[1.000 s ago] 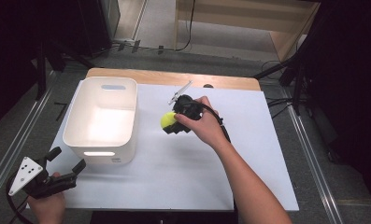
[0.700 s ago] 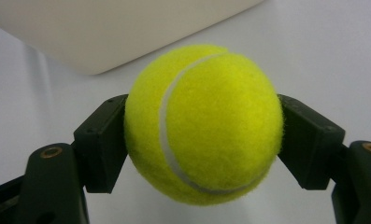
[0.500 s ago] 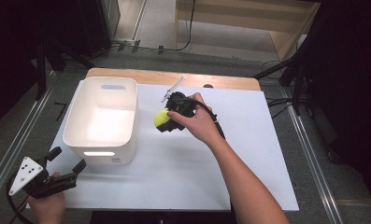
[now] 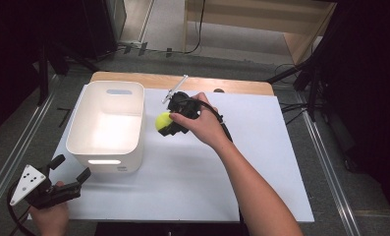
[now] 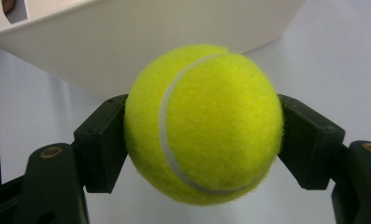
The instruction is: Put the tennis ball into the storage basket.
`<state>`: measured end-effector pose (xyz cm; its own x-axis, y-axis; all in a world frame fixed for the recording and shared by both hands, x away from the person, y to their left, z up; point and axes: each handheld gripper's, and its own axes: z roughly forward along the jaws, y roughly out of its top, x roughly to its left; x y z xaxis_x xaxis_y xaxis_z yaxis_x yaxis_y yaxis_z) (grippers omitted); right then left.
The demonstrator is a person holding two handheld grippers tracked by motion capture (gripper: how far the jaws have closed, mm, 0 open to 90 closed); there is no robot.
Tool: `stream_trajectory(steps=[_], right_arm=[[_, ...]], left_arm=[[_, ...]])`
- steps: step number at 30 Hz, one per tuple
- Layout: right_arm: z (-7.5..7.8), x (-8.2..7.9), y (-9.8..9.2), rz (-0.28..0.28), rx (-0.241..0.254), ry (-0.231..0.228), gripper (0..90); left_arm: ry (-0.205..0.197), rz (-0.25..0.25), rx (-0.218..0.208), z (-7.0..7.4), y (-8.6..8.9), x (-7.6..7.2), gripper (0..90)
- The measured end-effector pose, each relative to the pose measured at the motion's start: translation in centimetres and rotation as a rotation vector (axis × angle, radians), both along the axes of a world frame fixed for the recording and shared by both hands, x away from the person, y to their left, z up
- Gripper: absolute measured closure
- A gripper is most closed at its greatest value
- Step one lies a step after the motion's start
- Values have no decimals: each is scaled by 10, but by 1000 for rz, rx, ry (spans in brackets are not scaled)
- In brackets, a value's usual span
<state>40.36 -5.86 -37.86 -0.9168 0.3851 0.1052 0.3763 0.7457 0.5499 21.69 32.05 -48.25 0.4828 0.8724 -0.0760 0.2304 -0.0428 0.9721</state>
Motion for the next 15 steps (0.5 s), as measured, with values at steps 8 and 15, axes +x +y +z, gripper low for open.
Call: stream_trajectory(steps=[8, 15], right_arm=[[12, 0, 6, 14, 13, -8, 236], [19, 1, 13, 28, 21, -20, 236]], left_arm=[[1, -2, 2, 0, 0, 0, 29], [2, -2, 3, 0, 0, 0, 29]])
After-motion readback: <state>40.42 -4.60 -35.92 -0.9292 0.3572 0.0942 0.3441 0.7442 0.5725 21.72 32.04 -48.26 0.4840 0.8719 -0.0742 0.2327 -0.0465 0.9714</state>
